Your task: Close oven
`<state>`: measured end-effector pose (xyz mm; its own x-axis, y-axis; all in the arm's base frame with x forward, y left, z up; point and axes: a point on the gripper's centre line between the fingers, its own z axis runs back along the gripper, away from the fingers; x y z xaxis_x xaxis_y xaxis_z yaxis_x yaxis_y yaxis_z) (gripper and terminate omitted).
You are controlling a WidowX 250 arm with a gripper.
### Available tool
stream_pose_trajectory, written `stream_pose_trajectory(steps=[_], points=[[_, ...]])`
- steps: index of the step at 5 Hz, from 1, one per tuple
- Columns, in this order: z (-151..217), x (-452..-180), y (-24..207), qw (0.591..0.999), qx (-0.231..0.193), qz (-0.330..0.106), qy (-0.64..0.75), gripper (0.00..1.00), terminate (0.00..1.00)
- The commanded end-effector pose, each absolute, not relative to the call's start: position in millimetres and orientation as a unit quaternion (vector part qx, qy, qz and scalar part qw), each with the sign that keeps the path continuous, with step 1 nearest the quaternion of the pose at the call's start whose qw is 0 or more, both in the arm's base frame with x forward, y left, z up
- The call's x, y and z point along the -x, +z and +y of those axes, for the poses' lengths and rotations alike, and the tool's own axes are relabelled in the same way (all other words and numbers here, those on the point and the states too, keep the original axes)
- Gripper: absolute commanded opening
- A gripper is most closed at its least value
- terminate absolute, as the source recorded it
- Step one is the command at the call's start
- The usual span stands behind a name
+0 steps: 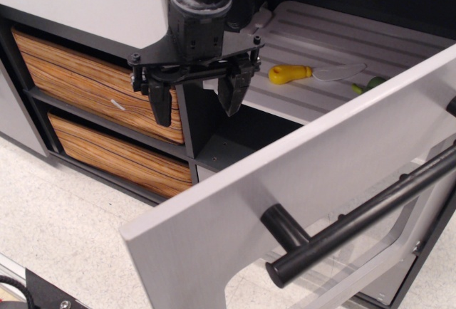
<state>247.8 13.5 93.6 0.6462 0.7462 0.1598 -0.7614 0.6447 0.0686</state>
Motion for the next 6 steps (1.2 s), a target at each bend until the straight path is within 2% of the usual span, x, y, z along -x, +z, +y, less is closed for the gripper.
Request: stream_pose_trajectory(steps=[1, 4, 5, 6], points=[[13.5, -247.8, 93.6, 0.905, -0.065, -0.058, 0.416, 1.00, 0.00], [-43.6, -239.4, 159.1, 0.886, 0.024, -0.050, 0.461, 1.00, 0.00], [-72.3, -228.4, 185.6, 0.858, 0.038, -0.047, 0.510, 1.00, 0.00], [-91.2, -216.1, 198.8, 0.856, 0.053, -0.017, 0.514, 1.00, 0.00]])
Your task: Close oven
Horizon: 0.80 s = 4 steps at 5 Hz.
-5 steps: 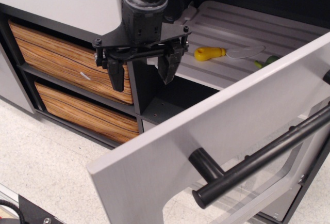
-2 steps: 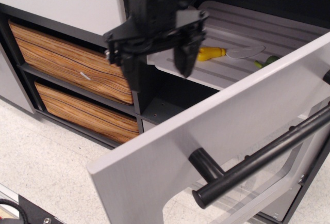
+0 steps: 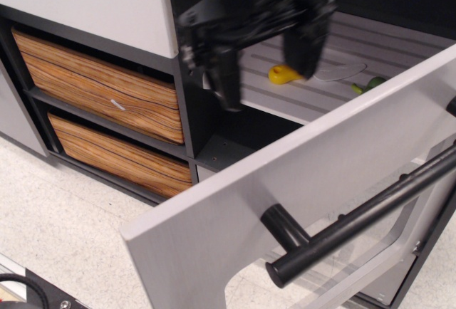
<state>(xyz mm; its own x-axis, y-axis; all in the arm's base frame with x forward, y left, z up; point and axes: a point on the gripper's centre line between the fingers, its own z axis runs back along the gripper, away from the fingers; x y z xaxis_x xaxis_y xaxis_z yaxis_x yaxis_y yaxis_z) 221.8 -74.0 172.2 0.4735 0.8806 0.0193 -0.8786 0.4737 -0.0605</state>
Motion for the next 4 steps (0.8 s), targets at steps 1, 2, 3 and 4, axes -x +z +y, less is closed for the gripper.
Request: stream_pose_trajectory(steps=[1, 2, 3, 4], points=[[-104.8, -202.6, 211.2, 0.861, 0.074, -0.014, 0.502, 1.00, 0.00], [-113.1, -200.6, 213.4, 0.887, 0.065, -0.014, 0.457, 1.00, 0.00], [-128.7, -194.8, 208.3, 0.891, 0.070, -0.007, 0.449, 1.00, 0.00], [-147.9, -188.4, 216.6, 0.887, 0.077, 0.015, 0.454, 1.00, 0.00]])
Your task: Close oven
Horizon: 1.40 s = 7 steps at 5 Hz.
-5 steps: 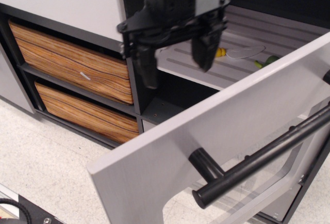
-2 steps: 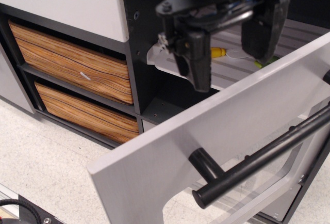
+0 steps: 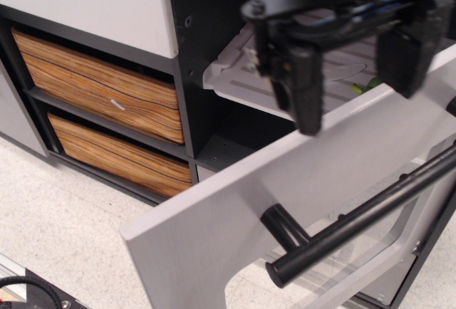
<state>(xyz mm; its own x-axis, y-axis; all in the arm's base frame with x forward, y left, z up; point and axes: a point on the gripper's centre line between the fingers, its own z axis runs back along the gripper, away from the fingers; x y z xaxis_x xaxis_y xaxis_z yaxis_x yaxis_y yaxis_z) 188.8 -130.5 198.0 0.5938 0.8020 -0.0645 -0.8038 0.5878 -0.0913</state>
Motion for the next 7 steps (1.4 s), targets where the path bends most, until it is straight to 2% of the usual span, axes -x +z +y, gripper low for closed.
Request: stream_pose_trajectory(steps=[1, 2, 3, 4, 6, 7], points=[[-157.3, -188.3, 210.4, 0.874, 0.080, 0.032, 0.479, 1.00, 0.00], [-152.3, -191.7, 185.5, 0.874, 0.054, 0.009, 0.482, 1.00, 0.00], [-134.9, -202.2, 171.0, 0.868, 0.041, -0.013, 0.494, 1.00, 0.00], [-119.1, -211.4, 169.6, 0.858, 0.039, -0.046, 0.510, 1.00, 0.00], [-88.0, -240.4, 194.8, 0.845, 0.062, -0.083, 0.525, 1.00, 0.00], [-83.1, -232.1, 198.5, 0.874, 0.068, -0.065, 0.477, 1.00, 0.00]])
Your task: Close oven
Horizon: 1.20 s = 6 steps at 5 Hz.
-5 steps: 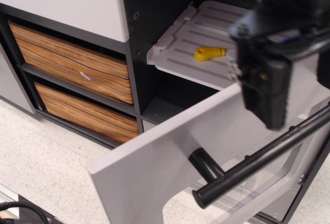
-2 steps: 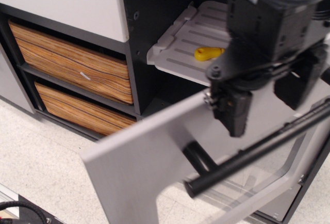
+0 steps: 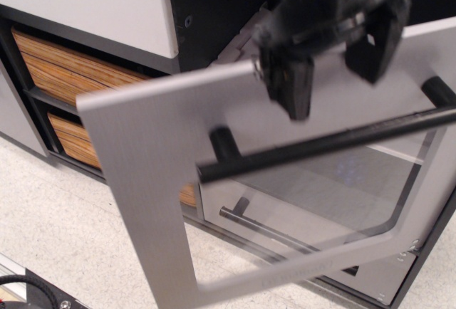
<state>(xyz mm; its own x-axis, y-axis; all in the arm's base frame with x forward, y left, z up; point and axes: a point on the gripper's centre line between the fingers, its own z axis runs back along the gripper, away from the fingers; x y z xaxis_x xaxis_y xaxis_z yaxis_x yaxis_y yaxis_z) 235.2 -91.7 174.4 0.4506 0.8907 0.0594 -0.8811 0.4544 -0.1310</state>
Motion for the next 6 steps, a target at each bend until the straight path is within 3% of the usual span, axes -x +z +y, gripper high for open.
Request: stream_pose_trajectory(steps=[1, 3, 4, 5, 6], points=[[-79.5, -228.7, 181.0, 0.895, 0.051, -0.045, 0.441, 1.00, 0.00], [-63.8, -251.1, 120.4, 0.896, -0.006, -0.059, 0.439, 1.00, 0.00], [-58.3, -250.6, 106.5, 0.900, -0.021, -0.074, 0.430, 1.00, 0.00], [-51.6, -259.1, 115.3, 0.890, -0.004, -0.103, 0.444, 1.00, 0.00], [-44.6, -272.3, 126.3, 0.878, 0.009, -0.104, 0.467, 1.00, 0.00]])
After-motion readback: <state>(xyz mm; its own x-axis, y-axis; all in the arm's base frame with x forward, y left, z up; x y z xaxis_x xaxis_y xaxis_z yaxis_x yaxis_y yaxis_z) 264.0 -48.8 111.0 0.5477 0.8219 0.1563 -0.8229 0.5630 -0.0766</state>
